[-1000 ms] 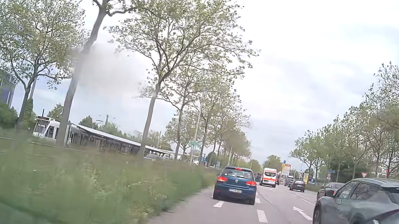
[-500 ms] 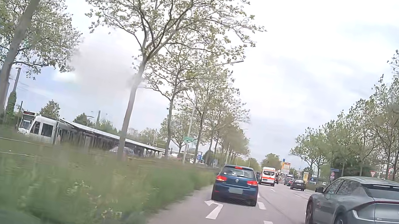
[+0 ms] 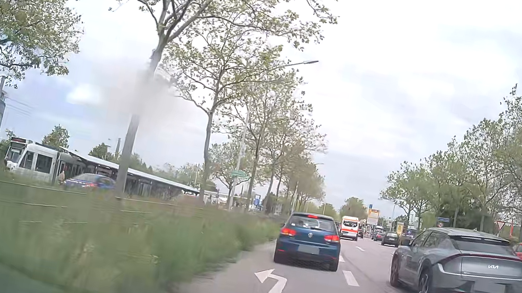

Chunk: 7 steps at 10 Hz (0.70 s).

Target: Follow the waypoints while adhering to traffic rules and regulations

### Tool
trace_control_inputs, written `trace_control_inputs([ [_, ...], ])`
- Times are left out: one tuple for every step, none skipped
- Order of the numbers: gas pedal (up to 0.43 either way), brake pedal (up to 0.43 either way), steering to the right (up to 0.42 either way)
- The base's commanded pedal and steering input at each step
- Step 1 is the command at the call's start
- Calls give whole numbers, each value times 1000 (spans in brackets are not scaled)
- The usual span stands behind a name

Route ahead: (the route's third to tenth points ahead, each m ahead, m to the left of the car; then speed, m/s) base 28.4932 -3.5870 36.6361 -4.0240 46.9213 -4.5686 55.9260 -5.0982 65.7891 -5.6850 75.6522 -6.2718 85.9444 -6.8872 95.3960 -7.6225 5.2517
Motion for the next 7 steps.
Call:
trace_control_inputs([
  [0, 159, 14],
  [0, 159, 13],
  [0, 159, 12],
  [0, 171, 10],
  [0, 177, 10],
  [0, 183, 10],
  [0, 177, 10],
])
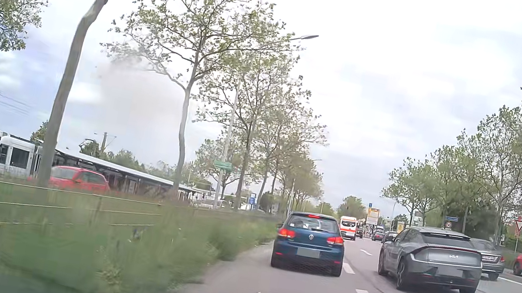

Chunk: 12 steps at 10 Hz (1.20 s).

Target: Follow the waypoints while adhering to traffic rules and regulations

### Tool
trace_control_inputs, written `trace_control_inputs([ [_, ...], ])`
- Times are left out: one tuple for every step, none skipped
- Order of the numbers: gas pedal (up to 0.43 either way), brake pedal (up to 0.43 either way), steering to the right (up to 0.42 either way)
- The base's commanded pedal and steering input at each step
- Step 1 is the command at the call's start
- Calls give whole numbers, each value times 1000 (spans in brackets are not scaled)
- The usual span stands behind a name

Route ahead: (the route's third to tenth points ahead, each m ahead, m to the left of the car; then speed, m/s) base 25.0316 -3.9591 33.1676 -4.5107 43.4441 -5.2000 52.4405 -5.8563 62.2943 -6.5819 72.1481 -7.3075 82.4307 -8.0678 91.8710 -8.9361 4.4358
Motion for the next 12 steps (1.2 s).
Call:
trace_control_inputs([
  [0, 165, 11],
  [0, 128, 12],
  [0, 73, 12],
  [0, 49, 12],
  [0, 24, 12],
  [0, 0, 15],
  [0, 0, 19],
  [0, 0, 20],
  [0, 0, 20],
  [0, 0, 20],
  [0, 0, 20],
  [0, 0, 19],
])
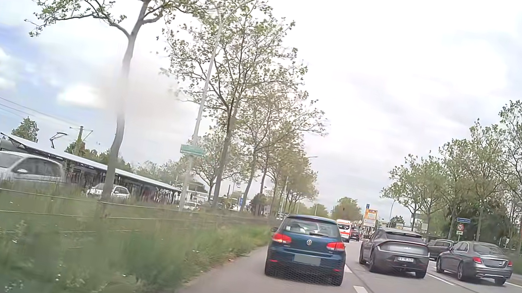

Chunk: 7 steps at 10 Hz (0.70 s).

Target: Follow the waypoints while adhering to traffic rules and regulations

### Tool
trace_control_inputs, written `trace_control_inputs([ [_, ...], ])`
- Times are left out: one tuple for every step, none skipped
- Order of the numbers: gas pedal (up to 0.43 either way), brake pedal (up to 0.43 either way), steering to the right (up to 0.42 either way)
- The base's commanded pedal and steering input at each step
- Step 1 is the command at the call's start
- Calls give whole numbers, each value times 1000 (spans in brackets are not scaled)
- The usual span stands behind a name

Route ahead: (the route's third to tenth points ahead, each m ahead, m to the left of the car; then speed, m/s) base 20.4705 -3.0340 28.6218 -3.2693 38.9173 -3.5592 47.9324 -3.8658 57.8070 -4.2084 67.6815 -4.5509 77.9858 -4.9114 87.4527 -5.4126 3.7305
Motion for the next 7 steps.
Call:
trace_control_inputs([
  [0, 0, 19],
  [0, 0, 19],
  [59, 0, 17],
  [98, 0, 15],
  [98, 0, 14],
  [98, 0, 16],
  [98, 0, 17],
])
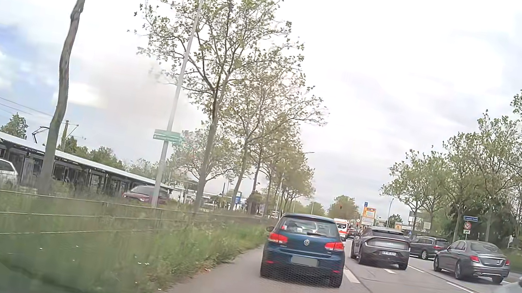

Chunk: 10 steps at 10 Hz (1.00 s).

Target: Follow the waypoints while adhering to traffic rules and regulations

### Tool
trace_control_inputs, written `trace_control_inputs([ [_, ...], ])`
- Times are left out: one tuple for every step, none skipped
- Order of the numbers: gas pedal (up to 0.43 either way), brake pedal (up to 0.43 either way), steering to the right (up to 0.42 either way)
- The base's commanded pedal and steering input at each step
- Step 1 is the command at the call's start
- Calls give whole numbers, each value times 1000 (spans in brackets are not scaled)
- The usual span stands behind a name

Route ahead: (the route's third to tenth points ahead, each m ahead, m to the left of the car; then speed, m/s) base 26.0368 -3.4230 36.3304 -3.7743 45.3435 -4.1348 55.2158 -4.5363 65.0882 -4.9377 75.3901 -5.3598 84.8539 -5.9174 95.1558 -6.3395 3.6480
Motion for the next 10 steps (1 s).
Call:
trace_control_inputs([
  [98, 0, 17],
  [98, 0, 17],
  [98, 0, 17],
  [79, 0, 16],
  [39, 0, 16],
  [28, 0, 16],
  [0, 0, 16],
  [0, 0, 16],
  [0, 0, 16],
  [0, 0, 16],
])
